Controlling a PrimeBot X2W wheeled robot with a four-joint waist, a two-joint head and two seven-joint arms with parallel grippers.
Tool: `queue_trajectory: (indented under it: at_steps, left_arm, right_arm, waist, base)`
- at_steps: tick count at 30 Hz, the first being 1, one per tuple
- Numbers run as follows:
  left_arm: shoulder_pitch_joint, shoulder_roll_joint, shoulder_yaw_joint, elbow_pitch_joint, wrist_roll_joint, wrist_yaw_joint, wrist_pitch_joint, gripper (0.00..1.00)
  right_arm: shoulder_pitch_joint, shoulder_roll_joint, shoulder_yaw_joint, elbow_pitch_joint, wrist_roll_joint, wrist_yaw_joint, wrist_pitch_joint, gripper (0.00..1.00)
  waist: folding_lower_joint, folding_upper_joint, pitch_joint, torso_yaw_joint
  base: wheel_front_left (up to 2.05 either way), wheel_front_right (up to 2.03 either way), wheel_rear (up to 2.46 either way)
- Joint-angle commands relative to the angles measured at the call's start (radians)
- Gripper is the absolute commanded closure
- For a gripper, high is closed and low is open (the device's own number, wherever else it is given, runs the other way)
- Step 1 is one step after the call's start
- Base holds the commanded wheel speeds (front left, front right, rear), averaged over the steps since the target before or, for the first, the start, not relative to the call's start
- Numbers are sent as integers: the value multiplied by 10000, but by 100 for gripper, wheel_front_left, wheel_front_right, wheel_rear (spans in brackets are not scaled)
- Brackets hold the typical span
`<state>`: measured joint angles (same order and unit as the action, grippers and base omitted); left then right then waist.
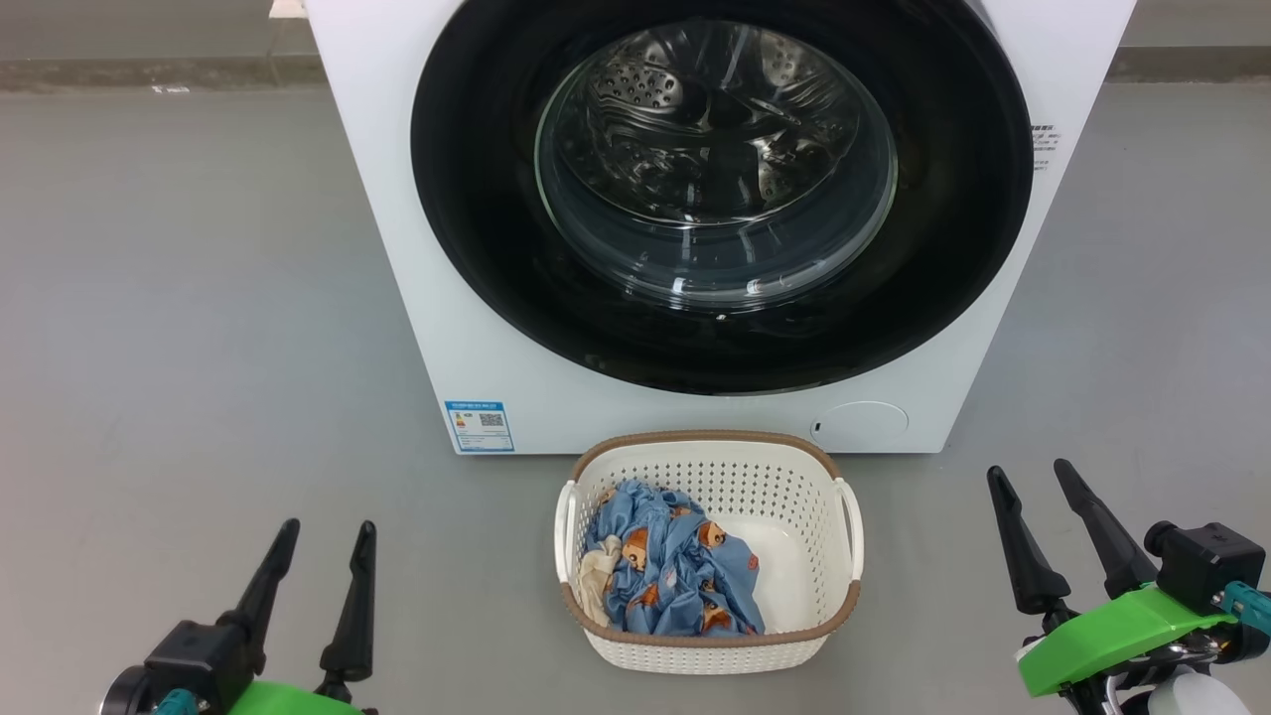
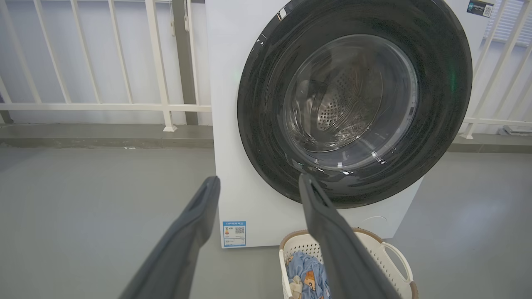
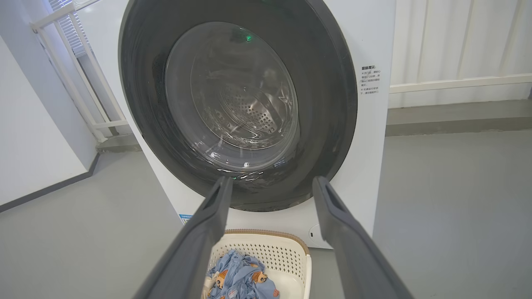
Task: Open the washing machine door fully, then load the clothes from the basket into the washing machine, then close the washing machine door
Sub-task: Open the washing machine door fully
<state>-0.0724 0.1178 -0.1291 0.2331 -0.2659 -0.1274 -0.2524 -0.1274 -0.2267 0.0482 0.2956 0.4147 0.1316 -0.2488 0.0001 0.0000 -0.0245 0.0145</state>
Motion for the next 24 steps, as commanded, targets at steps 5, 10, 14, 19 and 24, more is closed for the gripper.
queue_trajectory:
  at_steps: [5,10,14,19,24]
  left_arm:
    - [-481,194,321,-241,31,-33,-93,0]
    - [-496,197,327,-238,45,-33,-93,0]
    - [-509,200,327,-235,56,-33,-93,0]
    - [-506,207,340,-225,63,-33,-93,0]
    - [-510,217,347,-236,69,-33,-93,0]
  right_arm:
    - [-275,-191,185,-217,-73,-9,-130,0]
    - [-286,-220,216,-215,-52,-9,-130,0]
    - [-300,-241,230,-217,-36,-9,-130,0]
    - [-309,-254,248,-204,-18,-9,-130,0]
    - [-314,-254,267,-202,-16,-9,-130,0]
  waist:
    - [0,0,7,-4]
    - [0,0,22,6]
    - [0,0,30,15]
    - [0,0,35,14]
    - [0,0,40,5]
  base:
    - [0,0,0]
    - [0,0,0]
    - [0,0,0]
    - [0,0,0]
    - [0,0,0]
